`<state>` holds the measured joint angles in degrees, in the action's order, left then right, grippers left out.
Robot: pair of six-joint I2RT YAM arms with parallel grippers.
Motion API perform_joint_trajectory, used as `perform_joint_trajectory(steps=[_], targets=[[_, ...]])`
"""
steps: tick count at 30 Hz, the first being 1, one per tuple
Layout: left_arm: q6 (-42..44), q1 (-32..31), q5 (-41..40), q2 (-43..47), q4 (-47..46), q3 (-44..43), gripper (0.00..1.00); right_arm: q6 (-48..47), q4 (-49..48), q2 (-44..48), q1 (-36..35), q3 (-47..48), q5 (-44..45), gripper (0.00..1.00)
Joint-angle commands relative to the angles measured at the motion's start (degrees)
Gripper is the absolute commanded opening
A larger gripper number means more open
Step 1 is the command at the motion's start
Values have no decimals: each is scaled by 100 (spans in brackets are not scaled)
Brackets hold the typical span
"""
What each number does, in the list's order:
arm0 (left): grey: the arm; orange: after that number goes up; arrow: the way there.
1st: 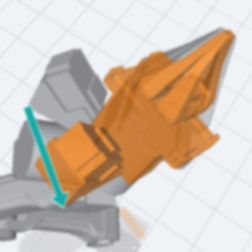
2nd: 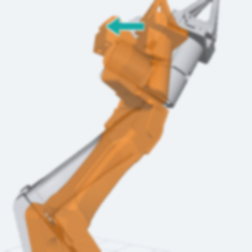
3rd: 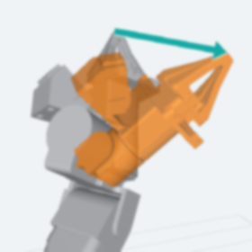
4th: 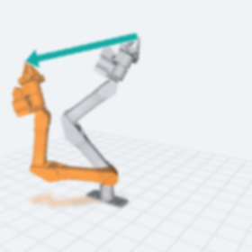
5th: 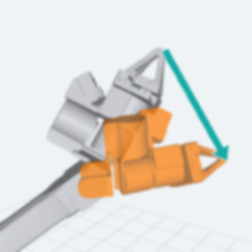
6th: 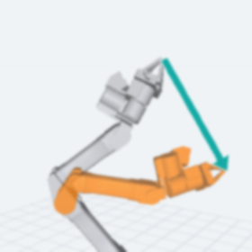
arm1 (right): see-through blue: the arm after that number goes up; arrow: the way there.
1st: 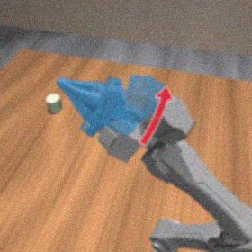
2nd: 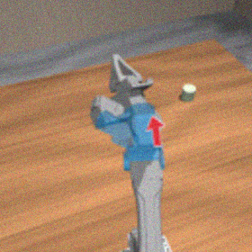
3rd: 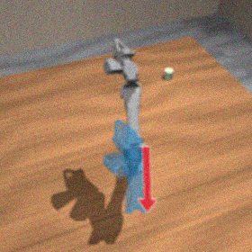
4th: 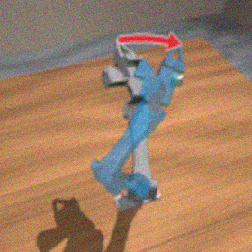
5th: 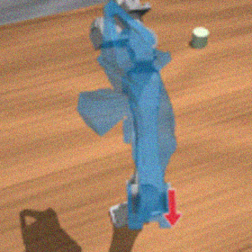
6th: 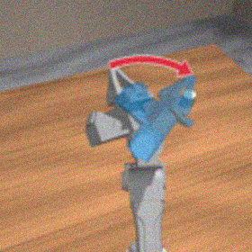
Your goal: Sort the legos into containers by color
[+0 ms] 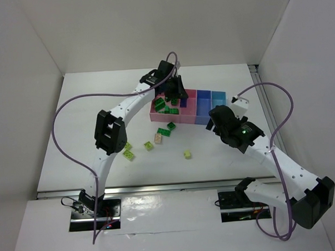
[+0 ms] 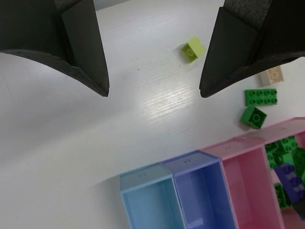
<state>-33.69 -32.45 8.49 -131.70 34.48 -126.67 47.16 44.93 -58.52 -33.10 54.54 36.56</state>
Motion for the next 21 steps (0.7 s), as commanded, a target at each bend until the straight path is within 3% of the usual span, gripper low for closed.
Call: perform_joint_trajectory(steps=[1, 3, 5, 7, 8, 10, 14, 21], targets=[[-225, 28, 336, -364, -398, -568, 24, 241, 332, 51, 23, -163, -16, 84], [-278, 28, 399, -558, -398, -822, 24, 241, 333, 51, 23, -163, -96, 84], [-427, 28, 600, -708, -520, -886, 30, 75, 228, -1, 23, -163, -315, 84], [-480, 28, 671, -787, -582, -947, 48, -309, 61, -1, 23, -216, -726, 84], [-480, 28, 671, -787, -583, -947, 65, -469, -192, -62, 23, -277, -903, 84], [-480, 28, 671, -718, -583, -860, 76, -759, -474, -63, 23, -434, -1307, 85], [-323, 28, 619, -357, -583, -683, 79, -1479, -1230, -229, -231, -752, -2570, 89], [-209, 221, 557, 837, -583, 10, 77, -1763, -1670, -1310, -846, -823, -3242, 90]])
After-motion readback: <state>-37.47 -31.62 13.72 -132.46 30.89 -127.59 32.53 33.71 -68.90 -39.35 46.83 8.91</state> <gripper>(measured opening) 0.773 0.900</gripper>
